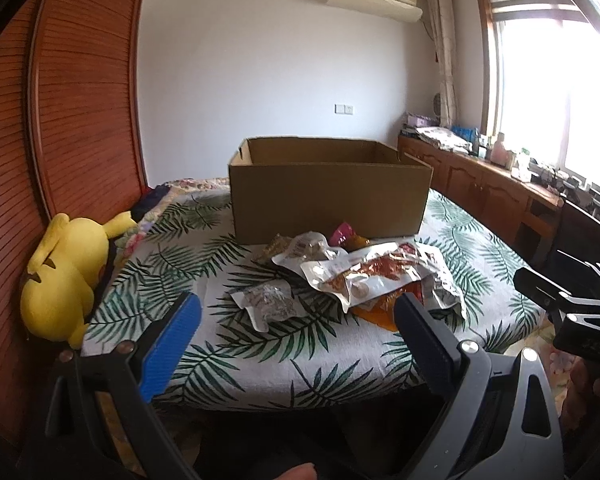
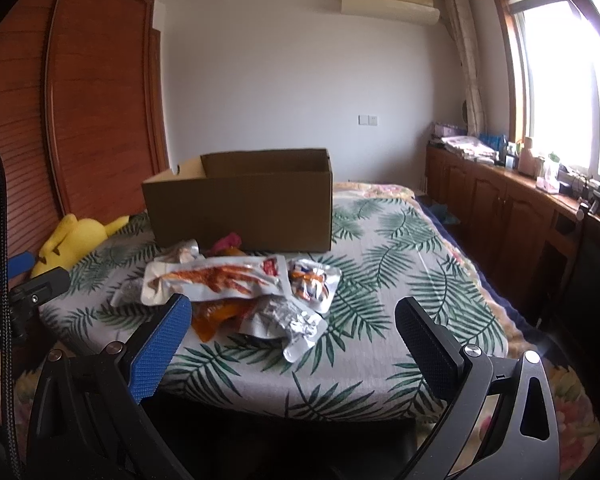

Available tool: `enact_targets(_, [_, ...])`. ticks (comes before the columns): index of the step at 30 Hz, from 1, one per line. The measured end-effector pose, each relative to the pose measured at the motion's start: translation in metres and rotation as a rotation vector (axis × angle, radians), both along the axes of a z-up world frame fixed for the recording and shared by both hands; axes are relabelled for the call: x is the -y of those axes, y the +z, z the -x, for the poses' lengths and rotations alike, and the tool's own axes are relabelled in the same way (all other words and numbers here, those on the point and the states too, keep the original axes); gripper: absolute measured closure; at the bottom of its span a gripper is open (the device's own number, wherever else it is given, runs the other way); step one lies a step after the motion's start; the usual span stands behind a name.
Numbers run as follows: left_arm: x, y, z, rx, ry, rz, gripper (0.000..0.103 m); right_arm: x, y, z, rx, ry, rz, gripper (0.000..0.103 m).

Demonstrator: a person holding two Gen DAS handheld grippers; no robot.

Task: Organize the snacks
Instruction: 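Lower the left gripper onto the chicken-feet packet and close it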

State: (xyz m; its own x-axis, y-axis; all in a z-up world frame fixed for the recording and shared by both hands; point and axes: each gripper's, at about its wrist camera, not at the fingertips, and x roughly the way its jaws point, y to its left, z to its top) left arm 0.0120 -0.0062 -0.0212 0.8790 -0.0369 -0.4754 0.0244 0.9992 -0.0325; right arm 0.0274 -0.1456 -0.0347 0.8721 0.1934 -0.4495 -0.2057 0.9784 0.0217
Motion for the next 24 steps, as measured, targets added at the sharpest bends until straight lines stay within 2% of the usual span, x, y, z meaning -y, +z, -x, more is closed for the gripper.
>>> enact_targets(7, [0.003,-0.023,-0.023,-0.055,-0.013,-0.009,0.005,0.003,-0.022,-0.021,-0.05,0.054,0.011,0.001])
enact_targets(11, [0.005,-0.03,-0.033,-0.075,-0.035,-0.011,0.005,0.001,-0.032,-0.036,-0.084,0.102,0.031,0.006])
enact_targets(16, [0.011,-0.034,-0.049,-0.1,-0.074,-0.013,0.005,0.0,-0.045,-0.067,-0.183,0.176,0.044,0.014])
enact_targets(21, [0.022,-0.033,-0.066,-0.112,-0.132,-0.043,0.005,-0.008,-0.055,-0.089,-0.241,0.244,0.124,0.014])
enact_targets(24, [0.032,-0.032,-0.078,-0.117,-0.168,-0.096,0.005,-0.01,-0.057,-0.095,-0.253,0.25,0.171,0.014])
